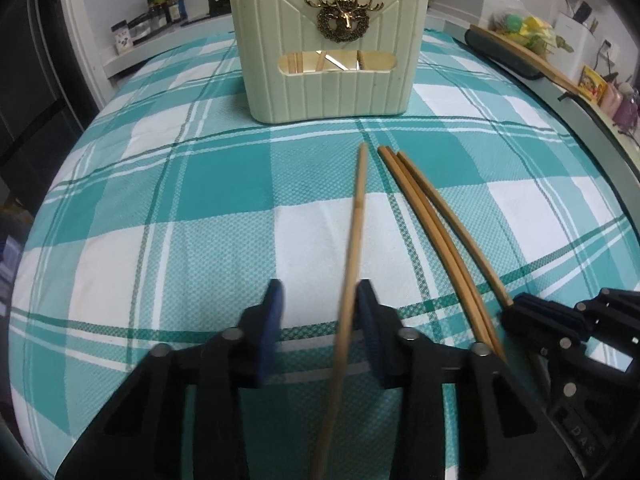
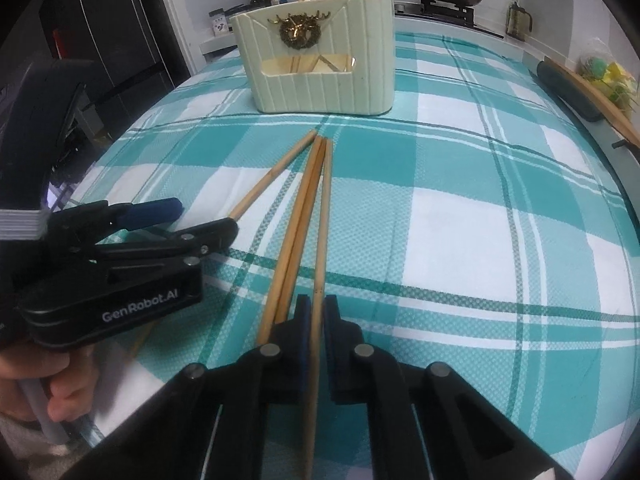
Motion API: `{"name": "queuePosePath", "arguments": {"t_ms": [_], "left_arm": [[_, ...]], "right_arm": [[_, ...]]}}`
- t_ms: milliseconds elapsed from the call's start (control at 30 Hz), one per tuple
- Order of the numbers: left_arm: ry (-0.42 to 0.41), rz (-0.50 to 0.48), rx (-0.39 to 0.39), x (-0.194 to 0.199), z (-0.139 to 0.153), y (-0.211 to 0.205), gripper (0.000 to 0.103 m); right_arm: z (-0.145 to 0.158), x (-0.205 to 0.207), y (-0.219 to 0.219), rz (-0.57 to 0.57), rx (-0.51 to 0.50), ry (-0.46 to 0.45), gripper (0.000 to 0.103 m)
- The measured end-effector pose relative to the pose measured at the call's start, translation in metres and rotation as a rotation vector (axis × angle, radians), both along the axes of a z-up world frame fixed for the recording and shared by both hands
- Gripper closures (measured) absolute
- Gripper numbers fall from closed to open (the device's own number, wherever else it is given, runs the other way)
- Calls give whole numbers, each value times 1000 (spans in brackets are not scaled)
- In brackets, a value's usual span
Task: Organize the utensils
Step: 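Lower the right tool around a single chopstick while the left tool lowers around another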
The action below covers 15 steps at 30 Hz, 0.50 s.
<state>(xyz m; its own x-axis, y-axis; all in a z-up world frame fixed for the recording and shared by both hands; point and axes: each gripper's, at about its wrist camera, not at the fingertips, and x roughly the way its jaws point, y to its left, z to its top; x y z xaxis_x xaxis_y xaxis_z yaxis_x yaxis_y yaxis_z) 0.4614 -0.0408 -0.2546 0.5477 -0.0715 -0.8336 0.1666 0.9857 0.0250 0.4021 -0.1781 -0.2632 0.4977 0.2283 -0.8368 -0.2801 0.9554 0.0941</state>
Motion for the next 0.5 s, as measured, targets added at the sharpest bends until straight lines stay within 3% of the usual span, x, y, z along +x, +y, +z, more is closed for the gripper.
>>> {"name": "queuePosePath", "arguments": {"t_ms": [33, 300, 400, 500], "left_arm": [[-2, -6, 7, -2, 0, 1, 95], [6, 104, 22, -28, 1, 40, 97], [36, 111, -20, -41, 1, 54, 96], [73, 89, -105, -46, 4, 66, 71]], "right_arm": [[0, -1, 1, -6, -26, -8, 97], [1, -17, -49, -230, -68, -17, 97], [2, -31, -66, -259, -91, -3, 97], [2, -42, -75, -236, -90, 18, 96]]}}
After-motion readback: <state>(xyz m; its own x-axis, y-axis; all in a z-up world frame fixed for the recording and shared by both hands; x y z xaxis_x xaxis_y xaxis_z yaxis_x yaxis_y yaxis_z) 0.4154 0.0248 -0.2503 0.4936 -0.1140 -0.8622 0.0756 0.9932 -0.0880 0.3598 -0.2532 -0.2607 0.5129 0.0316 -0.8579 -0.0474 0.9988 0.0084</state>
